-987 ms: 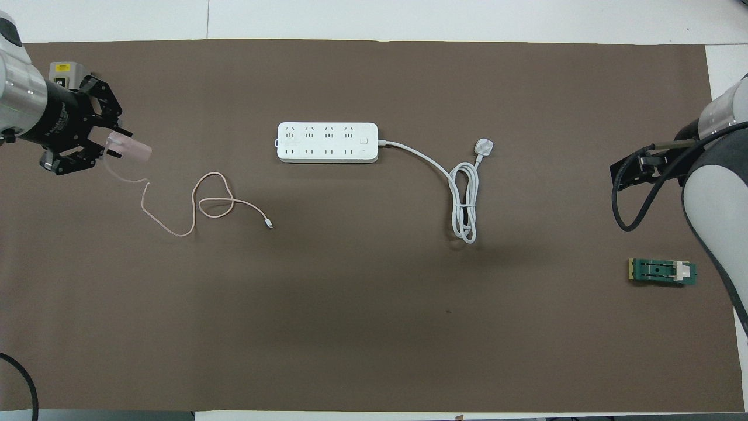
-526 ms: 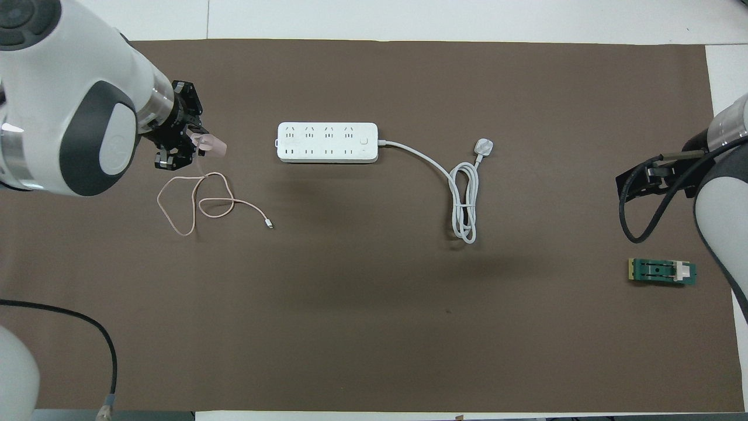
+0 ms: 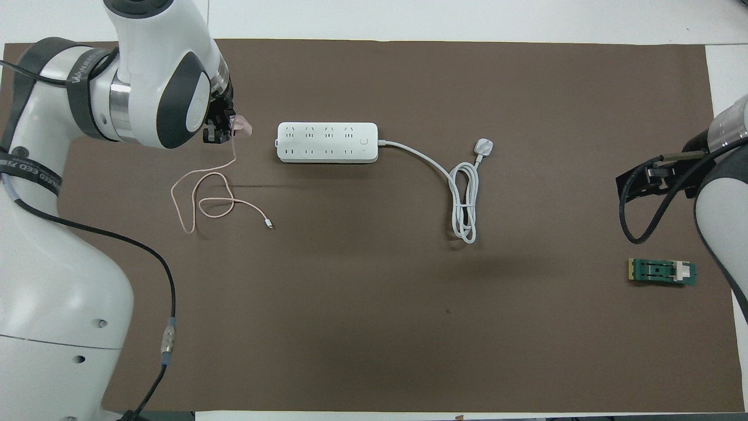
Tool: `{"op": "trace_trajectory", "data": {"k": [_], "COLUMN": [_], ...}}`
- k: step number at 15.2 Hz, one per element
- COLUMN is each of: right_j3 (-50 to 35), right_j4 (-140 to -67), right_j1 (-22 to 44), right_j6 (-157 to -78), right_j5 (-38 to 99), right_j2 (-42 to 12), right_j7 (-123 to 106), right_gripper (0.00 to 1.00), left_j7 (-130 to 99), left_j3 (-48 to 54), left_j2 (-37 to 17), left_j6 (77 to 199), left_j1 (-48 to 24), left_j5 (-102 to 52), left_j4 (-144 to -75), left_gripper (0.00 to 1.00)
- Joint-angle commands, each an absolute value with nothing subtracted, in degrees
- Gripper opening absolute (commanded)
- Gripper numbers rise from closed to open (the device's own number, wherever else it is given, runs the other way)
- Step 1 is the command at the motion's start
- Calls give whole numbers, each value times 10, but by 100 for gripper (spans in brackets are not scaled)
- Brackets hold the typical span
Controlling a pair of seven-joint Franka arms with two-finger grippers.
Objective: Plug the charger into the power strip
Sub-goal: 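Carry the charger with the left gripper to the power strip's end socket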
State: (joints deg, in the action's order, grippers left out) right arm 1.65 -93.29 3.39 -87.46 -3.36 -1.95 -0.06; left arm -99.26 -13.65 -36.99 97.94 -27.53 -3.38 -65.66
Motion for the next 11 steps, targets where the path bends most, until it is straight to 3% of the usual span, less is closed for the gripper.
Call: {"op": "trace_trajectory", "data": {"k": [1, 7, 11], "right_j3": [14, 19, 20], "right_j4": [-947, -947, -935], "right_j1": [28, 19, 19], "right_j6": [-877, -877, -878], "right_j5": [-22, -23, -21], "right_j2": [-6, -6, -11], "right_j7": [-8, -7, -7], "right_gripper": [100, 100, 100], "left_j7": [-1004, -1035, -1050], "left_j3": [-147, -149, -149], "left_j2": [-394, -381, -348], "left_j6": [951, 975, 1009], "left_j1": [-294, -349, -358], "left_j5": [-29, -31, -21], "left_j4": [-613, -652, -723], "left_gripper": [0, 0, 0]}}
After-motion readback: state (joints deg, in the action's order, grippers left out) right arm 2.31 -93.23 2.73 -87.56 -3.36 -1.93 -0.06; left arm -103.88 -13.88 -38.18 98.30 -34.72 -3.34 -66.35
